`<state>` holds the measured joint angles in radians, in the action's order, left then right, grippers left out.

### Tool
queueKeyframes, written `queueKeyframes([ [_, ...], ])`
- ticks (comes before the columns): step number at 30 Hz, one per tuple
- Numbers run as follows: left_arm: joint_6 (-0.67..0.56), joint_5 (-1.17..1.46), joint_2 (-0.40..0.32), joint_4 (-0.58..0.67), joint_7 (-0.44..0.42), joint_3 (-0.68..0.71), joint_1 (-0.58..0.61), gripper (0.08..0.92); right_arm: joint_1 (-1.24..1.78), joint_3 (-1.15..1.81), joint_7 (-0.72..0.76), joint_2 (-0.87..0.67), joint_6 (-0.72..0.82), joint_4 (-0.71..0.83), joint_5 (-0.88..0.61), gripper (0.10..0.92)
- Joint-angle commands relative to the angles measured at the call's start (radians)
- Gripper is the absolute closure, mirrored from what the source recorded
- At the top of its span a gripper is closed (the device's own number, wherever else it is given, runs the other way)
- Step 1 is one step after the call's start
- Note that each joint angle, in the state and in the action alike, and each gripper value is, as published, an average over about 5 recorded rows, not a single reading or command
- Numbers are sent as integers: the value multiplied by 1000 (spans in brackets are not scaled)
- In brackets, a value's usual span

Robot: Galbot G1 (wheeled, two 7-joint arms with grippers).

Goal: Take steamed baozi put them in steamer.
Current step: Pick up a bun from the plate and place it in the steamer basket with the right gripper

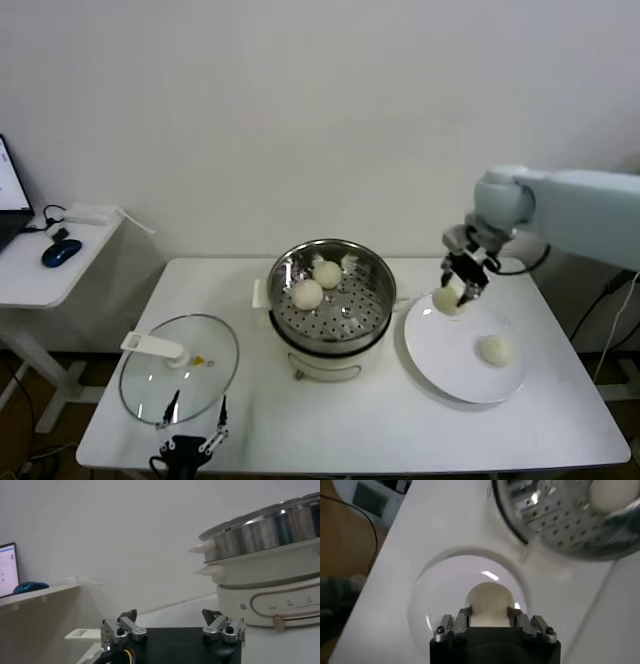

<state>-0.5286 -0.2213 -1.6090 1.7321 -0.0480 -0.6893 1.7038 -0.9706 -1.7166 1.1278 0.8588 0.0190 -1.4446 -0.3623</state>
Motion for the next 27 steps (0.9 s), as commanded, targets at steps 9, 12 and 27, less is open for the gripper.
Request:
queueKeyframes([
  [9,-12,-24,-8,-1,10,2,7,177,-89,219,-25,236,-183,-222,78,496],
  [12,-15,-28,-9,0,13,-1,12,177,-25,192,-55,243,-203,-237,149,508],
  [27,-11,-33,-18,-8,15,-7,4,177,267,188,-156,292,-262,-111,384,532],
])
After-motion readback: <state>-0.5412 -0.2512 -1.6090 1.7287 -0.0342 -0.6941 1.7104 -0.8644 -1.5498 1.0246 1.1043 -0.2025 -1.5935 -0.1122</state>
